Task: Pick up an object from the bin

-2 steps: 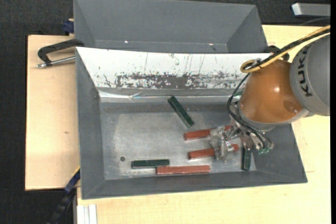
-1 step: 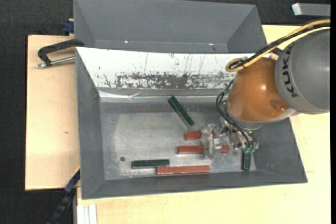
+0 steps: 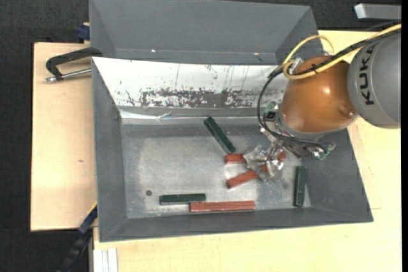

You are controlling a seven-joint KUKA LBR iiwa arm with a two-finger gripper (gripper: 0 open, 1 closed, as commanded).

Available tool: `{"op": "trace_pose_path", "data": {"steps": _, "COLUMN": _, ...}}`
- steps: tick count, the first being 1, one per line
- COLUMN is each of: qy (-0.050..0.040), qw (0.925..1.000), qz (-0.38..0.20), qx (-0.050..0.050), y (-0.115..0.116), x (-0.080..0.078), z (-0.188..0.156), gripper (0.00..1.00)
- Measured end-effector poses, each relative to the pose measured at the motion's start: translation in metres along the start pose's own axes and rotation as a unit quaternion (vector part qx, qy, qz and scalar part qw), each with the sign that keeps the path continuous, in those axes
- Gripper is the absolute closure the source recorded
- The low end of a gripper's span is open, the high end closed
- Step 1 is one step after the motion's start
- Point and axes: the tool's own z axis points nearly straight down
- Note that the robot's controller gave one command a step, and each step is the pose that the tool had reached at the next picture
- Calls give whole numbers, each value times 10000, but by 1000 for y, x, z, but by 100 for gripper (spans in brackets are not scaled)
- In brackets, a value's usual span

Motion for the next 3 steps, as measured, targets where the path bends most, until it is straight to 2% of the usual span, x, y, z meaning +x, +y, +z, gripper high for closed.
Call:
{"op": "trace_pose_path", "data": {"steps": 1, "qy": 0, "qw": 10000, "qz": 1, "qx": 0, "y": 0, "x": 0, "z": 0, "gripper": 100}}
{"op": "trace_pose_path", "data": {"steps": 2, "qy": 25, "qw": 9997, "qz": 225, "qx": -33, "y": -2, "x": 4, "z": -36, "gripper": 100}}
{"op": "trace_pose_path", "data": {"steps": 3, "qy": 10, "qw": 9996, "qz": 293, "qx": -2, "y": -4, "x": 4, "z": -50, "gripper": 100}}
